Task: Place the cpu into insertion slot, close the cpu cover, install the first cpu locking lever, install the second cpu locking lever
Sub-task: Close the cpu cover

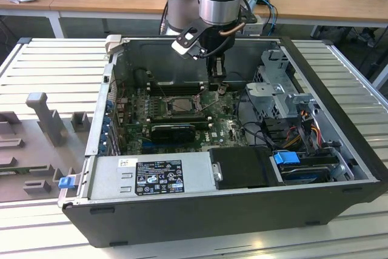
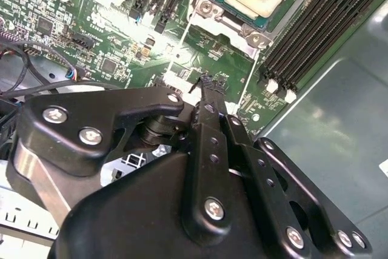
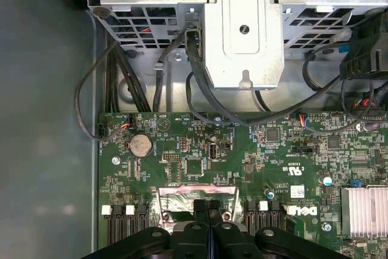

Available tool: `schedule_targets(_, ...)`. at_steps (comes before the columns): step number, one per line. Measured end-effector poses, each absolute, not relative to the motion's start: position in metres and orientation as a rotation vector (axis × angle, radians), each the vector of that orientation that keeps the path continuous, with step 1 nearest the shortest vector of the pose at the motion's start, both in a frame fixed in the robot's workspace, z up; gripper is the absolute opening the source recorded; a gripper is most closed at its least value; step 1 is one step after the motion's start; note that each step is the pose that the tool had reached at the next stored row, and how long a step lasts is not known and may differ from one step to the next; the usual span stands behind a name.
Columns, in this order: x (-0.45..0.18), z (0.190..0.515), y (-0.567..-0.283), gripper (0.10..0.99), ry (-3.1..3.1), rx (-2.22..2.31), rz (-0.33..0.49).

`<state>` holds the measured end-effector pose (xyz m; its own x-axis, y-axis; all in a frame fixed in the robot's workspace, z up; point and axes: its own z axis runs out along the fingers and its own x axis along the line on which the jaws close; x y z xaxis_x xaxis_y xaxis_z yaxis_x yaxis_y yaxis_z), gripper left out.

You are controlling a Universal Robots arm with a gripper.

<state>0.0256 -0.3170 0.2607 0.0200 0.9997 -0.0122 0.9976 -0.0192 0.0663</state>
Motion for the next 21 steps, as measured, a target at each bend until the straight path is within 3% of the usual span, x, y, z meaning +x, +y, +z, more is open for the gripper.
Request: schedule_targets(21, 0.0333, 0.2607, -0.3170, 0.106, 2.160, 2.203, 0.058)
